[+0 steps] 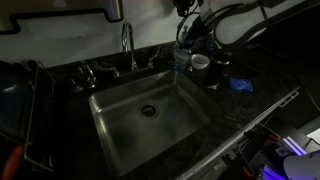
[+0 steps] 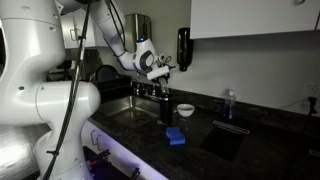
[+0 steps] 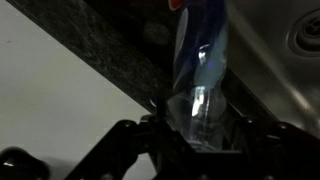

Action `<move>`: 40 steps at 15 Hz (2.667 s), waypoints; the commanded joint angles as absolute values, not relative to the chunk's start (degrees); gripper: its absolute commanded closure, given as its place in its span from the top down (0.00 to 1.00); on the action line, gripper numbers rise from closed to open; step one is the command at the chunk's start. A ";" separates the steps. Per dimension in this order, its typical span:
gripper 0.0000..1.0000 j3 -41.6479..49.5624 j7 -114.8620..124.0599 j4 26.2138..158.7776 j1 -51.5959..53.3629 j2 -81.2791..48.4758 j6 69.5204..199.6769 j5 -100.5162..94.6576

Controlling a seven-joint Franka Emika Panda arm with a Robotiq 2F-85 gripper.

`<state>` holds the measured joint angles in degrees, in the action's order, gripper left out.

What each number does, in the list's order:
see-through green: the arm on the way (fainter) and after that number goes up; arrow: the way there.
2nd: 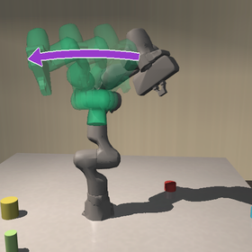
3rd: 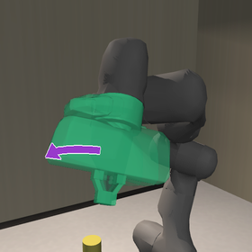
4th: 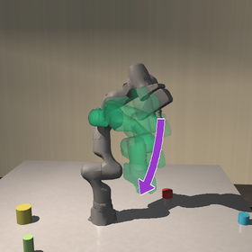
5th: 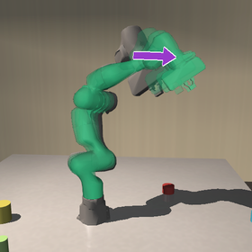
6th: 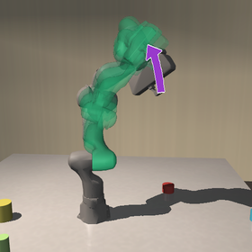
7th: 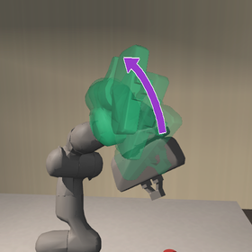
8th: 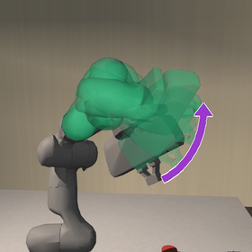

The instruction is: Remove the dish soap from the sink and put it on the counter

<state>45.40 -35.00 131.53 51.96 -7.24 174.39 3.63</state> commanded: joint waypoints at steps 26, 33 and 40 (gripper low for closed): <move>0.29 64.54 -12.84 136.78 55.75 -5.80 175.51 -14.32; 0.81 64.24 -14.16 140.80 53.95 0.88 177.37 -10.54; 1.00 57.19 -15.86 141.56 47.69 3.37 176.51 -8.61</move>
